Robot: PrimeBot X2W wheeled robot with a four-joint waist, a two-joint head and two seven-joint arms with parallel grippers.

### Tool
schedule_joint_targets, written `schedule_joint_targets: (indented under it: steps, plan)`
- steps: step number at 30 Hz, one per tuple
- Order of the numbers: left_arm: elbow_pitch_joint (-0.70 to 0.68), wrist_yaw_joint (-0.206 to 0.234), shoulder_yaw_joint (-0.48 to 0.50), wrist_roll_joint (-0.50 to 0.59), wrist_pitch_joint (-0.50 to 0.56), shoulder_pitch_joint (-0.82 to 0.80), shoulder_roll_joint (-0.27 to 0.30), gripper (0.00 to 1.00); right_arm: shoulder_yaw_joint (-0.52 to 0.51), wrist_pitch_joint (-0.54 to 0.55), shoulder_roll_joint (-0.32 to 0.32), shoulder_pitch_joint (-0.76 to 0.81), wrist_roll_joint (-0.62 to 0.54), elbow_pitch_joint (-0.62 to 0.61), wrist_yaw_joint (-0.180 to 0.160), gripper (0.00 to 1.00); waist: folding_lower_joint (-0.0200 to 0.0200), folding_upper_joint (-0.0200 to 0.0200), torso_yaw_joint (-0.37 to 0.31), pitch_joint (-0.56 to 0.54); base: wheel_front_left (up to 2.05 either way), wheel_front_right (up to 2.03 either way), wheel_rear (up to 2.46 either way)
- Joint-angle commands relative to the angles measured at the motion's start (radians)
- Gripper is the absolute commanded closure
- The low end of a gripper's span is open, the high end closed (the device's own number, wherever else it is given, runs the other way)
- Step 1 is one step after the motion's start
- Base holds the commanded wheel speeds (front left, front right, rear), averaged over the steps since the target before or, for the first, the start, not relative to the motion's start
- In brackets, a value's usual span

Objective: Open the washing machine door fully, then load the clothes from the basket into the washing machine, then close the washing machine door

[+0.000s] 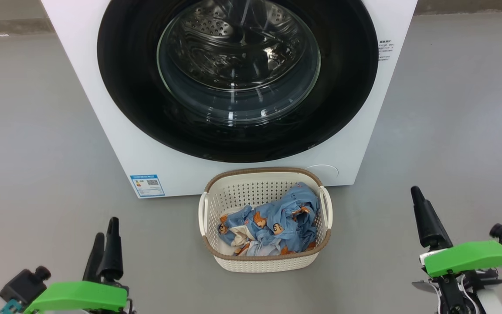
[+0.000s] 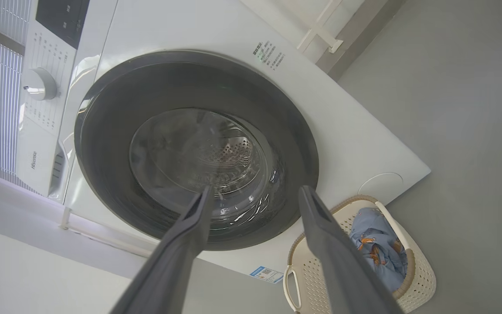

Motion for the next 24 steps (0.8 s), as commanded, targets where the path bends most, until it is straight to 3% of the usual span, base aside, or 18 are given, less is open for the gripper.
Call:
schedule_joint_targets:
  steps: [1,24]
  plan:
    - [-0.017,-0.004,0.012,0.041,-0.015,-0.055,0.02,0.0,0.022,-0.016,-0.016,-0.063,-0.049,-0.025,0.003,0.0,-0.0001,0.0,0.0,0.0,0.0,0.0,0.0]
    - [0.067,-0.005,0.027,0.325,-0.081,-0.097,0.013,0.0,0.071,-0.081,-0.025,-0.091,-0.35,-0.03,0.004,0.0,-0.0001,0.0,-0.003,-0.001,0.0,0.0,0.0]
